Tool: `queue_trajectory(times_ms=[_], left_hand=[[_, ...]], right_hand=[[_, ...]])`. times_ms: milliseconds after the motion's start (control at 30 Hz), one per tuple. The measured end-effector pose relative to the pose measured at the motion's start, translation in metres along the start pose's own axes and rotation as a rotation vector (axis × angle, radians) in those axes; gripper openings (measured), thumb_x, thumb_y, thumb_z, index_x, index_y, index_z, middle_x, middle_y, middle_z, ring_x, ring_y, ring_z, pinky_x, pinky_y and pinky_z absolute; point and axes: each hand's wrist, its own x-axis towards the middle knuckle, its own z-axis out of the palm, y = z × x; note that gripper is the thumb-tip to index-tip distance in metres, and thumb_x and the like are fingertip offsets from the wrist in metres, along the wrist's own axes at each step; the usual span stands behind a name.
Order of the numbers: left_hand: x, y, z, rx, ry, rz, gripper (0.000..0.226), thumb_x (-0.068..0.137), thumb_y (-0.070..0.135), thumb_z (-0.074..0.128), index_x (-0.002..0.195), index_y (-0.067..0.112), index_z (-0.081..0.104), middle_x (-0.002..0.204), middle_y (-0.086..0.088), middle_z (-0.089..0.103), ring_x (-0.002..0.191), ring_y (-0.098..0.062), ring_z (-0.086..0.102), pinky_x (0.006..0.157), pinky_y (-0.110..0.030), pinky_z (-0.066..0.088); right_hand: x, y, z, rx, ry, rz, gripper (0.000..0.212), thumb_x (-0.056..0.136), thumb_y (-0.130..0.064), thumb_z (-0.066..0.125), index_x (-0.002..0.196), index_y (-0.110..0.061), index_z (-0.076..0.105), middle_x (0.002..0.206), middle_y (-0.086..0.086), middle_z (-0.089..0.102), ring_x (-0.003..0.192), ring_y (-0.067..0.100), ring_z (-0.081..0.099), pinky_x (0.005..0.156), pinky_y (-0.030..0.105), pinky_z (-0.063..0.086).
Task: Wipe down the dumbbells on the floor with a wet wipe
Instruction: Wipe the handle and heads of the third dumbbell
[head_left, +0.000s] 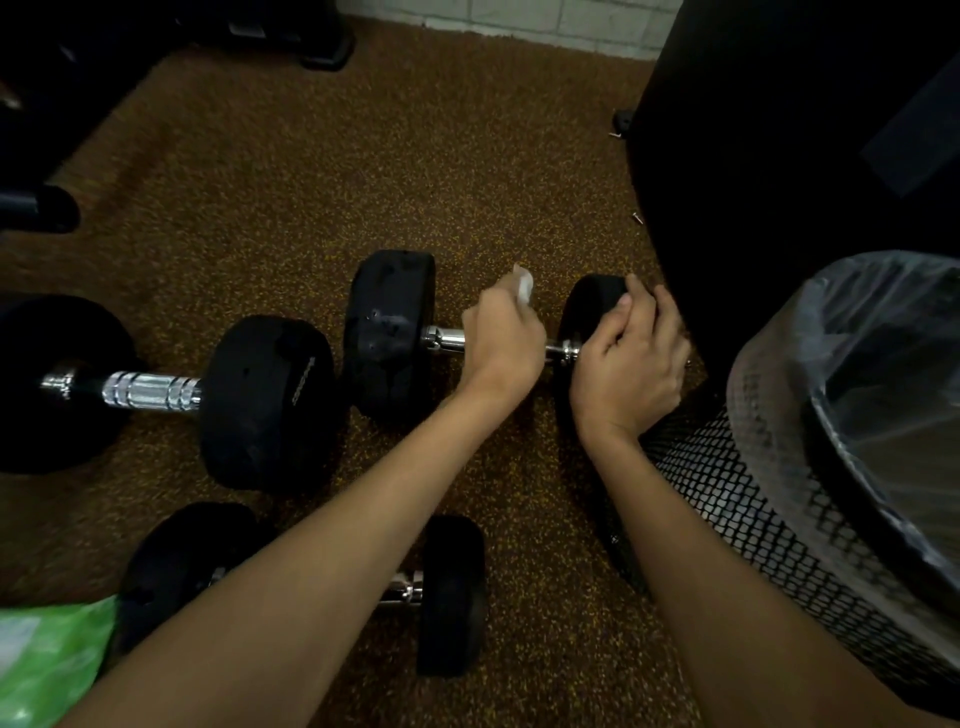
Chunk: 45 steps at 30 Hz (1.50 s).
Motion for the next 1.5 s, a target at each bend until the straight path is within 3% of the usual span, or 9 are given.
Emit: queue_trajectory(times_ms=[100, 233, 400, 667, 900, 1000, 1133, 1333, 1500], left_hand=[[0.001, -0.023, -0.005, 0.706, -0.298, 0.463, 0.052, 0.091, -0.001, 0.043, 0.142, 0.01, 0.036, 0.124, -0.011, 0.056, 0.114, -0.024, 0.053, 0.097, -0.037, 0.045], [0.008, -0.034, 0.01, 1.247, -0.514, 0.472, 0.061, 0.097, 0.01, 0.036, 0.15, 0.003, 0.006, 0.157, -0.015, 0.013, 0.145, -0.029, 0.01, 0.115, -0.051, 0.008], [0.034, -0.03, 0.016, 1.111, -0.553, 0.529, 0.035, 0.096, 0.018, 0.04, 0.13, 0.012, 0.043, 0.131, -0.009, 0.05, 0.127, -0.023, 0.044, 0.113, -0.046, 0.017], [0.021, -0.067, 0.006, 0.957, -0.374, 0.78, 0.051, 0.096, 0.011, 0.04, 0.147, 0.013, 0.028, 0.147, -0.007, 0.039, 0.139, -0.021, 0.031, 0.115, -0.035, 0.014], [0.043, -0.039, 0.024, 0.921, -0.358, 0.338, 0.046, 0.102, 0.041, 0.027, 0.109, 0.01, 0.06, 0.105, -0.019, 0.066, 0.099, -0.036, 0.061, 0.083, -0.041, 0.046], [0.037, -0.043, 0.015, 0.847, -0.308, 0.377, 0.04, 0.102, 0.034, 0.03, 0.108, 0.007, 0.06, 0.1, -0.017, 0.067, 0.094, -0.034, 0.063, 0.083, -0.039, 0.044], [0.01, -0.053, -0.005, 0.735, -0.288, 0.585, 0.038, 0.092, 0.001, 0.043, 0.129, 0.009, 0.051, 0.126, -0.011, 0.057, 0.117, -0.027, 0.052, 0.105, -0.031, 0.031], [0.011, -0.046, -0.012, 1.111, -0.128, 0.253, 0.034, 0.094, 0.004, 0.04, 0.127, 0.004, 0.047, 0.129, -0.017, 0.051, 0.122, -0.031, 0.044, 0.11, -0.038, 0.026], [-0.008, -0.058, -0.005, 0.98, -0.279, 0.444, 0.065, 0.088, -0.007, 0.037, 0.149, 0.001, 0.014, 0.156, -0.015, 0.017, 0.146, -0.028, 0.007, 0.117, -0.035, -0.003]], right_hand=[[0.001, 0.0, -0.001, -0.004, -0.002, 0.002, 0.039, 0.096, -0.034, 0.035, 0.12, -0.027, 0.064, 0.129, 0.0, 0.06, 0.103, 0.026, 0.06, 0.076, 0.037, 0.049], [0.0, 0.0, 0.0, -0.016, -0.006, -0.007, 0.039, 0.096, -0.034, 0.034, 0.121, -0.027, 0.063, 0.13, 0.0, 0.06, 0.104, 0.025, 0.06, 0.077, 0.038, 0.05], [0.0, 0.001, 0.0, -0.016, -0.01, -0.012, 0.038, 0.096, -0.034, 0.036, 0.121, -0.027, 0.063, 0.129, -0.001, 0.06, 0.103, 0.025, 0.06, 0.076, 0.039, 0.05], [0.0, 0.002, 0.0, -0.011, 0.019, -0.021, 0.036, 0.096, -0.033, 0.037, 0.118, -0.026, 0.065, 0.127, 0.0, 0.061, 0.1, 0.025, 0.062, 0.075, 0.037, 0.05], [0.001, 0.002, 0.002, -0.007, 0.007, -0.014, 0.036, 0.096, -0.033, 0.038, 0.119, -0.027, 0.065, 0.127, -0.001, 0.061, 0.1, 0.025, 0.061, 0.074, 0.039, 0.051], [0.001, 0.003, 0.003, 0.0, 0.02, -0.02, 0.035, 0.096, -0.033, 0.039, 0.118, -0.027, 0.065, 0.127, -0.001, 0.061, 0.099, 0.026, 0.061, 0.074, 0.039, 0.051], [-0.001, 0.004, 0.003, 0.0, 0.038, -0.023, 0.035, 0.096, -0.032, 0.039, 0.117, -0.026, 0.066, 0.125, 0.0, 0.062, 0.096, 0.026, 0.062, 0.074, 0.037, 0.05], [0.0, 0.003, 0.004, 0.012, 0.04, -0.021, 0.034, 0.096, -0.033, 0.039, 0.116, -0.028, 0.066, 0.125, -0.001, 0.062, 0.098, 0.025, 0.062, 0.074, 0.038, 0.051], [0.0, 0.003, 0.005, 0.001, 0.051, -0.024, 0.033, 0.096, -0.032, 0.041, 0.117, -0.028, 0.066, 0.125, -0.002, 0.062, 0.098, 0.023, 0.062, 0.072, 0.037, 0.052]])
